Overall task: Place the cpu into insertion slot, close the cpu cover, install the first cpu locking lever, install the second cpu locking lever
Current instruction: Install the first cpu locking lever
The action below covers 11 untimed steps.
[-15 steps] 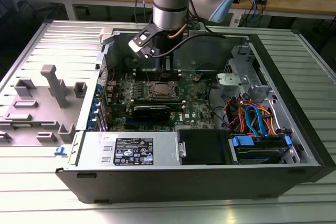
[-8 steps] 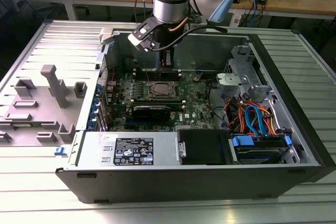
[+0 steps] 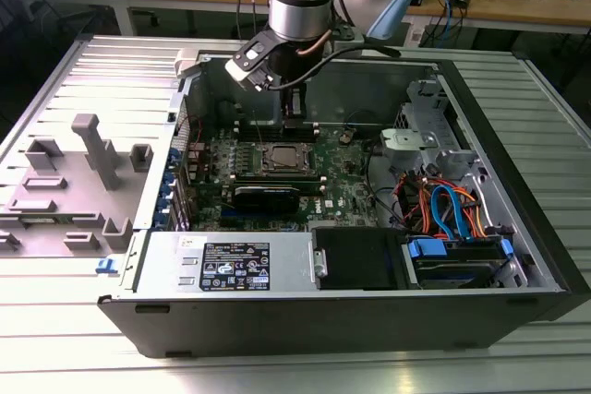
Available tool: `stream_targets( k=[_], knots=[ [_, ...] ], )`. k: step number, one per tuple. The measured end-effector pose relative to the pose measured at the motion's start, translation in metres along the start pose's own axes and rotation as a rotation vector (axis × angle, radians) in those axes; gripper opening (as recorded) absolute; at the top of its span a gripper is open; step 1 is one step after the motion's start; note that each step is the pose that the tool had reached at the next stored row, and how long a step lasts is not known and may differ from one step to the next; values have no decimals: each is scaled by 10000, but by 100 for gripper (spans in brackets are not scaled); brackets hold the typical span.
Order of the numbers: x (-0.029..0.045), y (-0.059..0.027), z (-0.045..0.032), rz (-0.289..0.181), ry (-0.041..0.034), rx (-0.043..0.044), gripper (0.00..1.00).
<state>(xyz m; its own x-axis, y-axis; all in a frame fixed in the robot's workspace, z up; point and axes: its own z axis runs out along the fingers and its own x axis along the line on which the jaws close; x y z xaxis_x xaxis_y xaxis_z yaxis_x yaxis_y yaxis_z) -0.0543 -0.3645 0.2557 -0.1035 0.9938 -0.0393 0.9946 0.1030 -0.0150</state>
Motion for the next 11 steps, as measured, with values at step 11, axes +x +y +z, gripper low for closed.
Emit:
stream_targets(
  k=[11],
  knots=[
    [2, -24, 0, -1315, -20, -51, 11]
  ],
)
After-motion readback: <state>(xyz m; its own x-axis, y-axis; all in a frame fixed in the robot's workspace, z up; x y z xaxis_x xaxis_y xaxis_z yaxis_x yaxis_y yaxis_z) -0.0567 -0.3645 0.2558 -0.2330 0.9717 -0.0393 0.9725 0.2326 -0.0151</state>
